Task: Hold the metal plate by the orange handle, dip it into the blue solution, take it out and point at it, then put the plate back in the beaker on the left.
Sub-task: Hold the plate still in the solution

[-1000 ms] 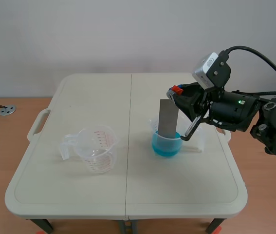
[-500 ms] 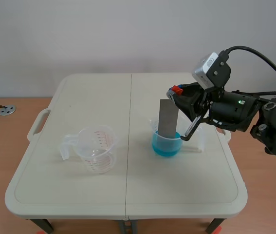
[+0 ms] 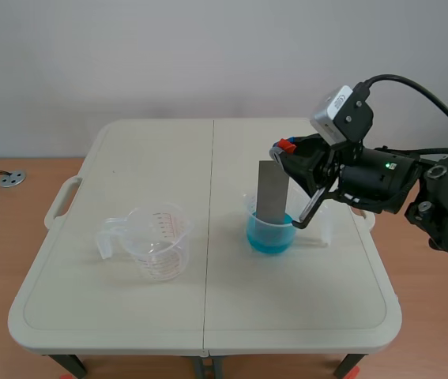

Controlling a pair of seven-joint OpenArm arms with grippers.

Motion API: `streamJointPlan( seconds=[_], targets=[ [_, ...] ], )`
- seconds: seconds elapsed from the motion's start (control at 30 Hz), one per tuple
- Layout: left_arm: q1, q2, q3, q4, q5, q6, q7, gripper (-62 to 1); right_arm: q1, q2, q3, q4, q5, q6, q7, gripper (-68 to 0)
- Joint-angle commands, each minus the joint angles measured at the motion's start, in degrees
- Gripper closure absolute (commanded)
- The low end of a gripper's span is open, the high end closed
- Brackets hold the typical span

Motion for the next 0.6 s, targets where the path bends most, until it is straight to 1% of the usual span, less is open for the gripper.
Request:
streamJointPlan(
  seconds=[0.0,0.37,0.57],
  targets=[
    [-0.17,0.44,0.20,0.68,-0.35,-0.15,-0.87,-1.5,0.81,-0.04,-0.22,0.31,-0.02,0.02,0.39,-1.3],
    [-0.17,0.44,0.20,0.68,-0.35,-0.31,-0.87,-1.5,0.83,-0.02,-0.20,0.26,0.00,0.02,0.50,-1.3],
    [-0.17,0.44,0.20,0.68,-0.35,-0.33,-0.87,-1.5,0.85,0.09,-0.15,0.28,0.00,0.04,1.70,-1.3]
  ],
)
